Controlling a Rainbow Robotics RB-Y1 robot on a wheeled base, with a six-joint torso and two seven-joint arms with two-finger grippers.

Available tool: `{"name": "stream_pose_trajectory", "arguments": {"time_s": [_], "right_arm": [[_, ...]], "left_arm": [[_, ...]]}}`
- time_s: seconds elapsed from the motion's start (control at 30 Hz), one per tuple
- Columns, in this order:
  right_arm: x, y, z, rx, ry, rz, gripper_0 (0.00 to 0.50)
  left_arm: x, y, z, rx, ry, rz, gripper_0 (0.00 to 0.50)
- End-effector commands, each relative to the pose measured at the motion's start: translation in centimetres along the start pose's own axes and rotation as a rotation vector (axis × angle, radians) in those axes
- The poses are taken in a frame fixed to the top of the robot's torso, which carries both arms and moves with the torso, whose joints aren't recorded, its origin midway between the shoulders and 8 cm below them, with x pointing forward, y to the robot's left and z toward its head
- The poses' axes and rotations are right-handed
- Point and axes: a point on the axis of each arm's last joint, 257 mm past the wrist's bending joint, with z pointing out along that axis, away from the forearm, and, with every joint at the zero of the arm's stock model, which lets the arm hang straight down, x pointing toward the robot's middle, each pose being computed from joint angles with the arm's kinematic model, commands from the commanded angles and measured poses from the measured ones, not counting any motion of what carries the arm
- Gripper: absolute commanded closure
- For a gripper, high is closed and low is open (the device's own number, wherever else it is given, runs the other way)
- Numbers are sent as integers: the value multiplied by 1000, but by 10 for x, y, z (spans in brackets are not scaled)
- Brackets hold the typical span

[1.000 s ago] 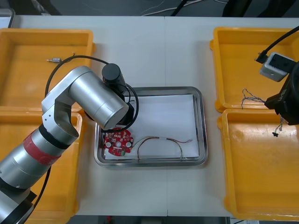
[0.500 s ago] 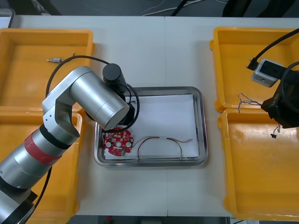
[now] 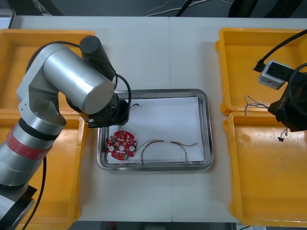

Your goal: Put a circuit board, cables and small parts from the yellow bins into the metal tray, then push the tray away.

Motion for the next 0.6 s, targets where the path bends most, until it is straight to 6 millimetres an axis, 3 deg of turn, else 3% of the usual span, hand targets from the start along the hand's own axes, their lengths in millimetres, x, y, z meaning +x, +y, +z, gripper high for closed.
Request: {"name": "stream_pose_trajectory", "arguments": {"time_s": [0.03, 0.17, 0.3, 0.6], "right_arm": [[3, -2, -6, 30, 20, -37, 500], [3, -2, -6, 27, 19, -38, 500], [2, -1, -6, 25, 17, -37, 500], [-4, 0, -7, 24, 8, -49, 500]], "left_arm": [[-35, 9, -45, 11, -82, 112, 0], [-64, 19, -78, 47, -140, 93, 0], [-81, 36, -99, 53, -176, 75, 0], [-101, 112, -121, -35, -196, 69, 0]]}}
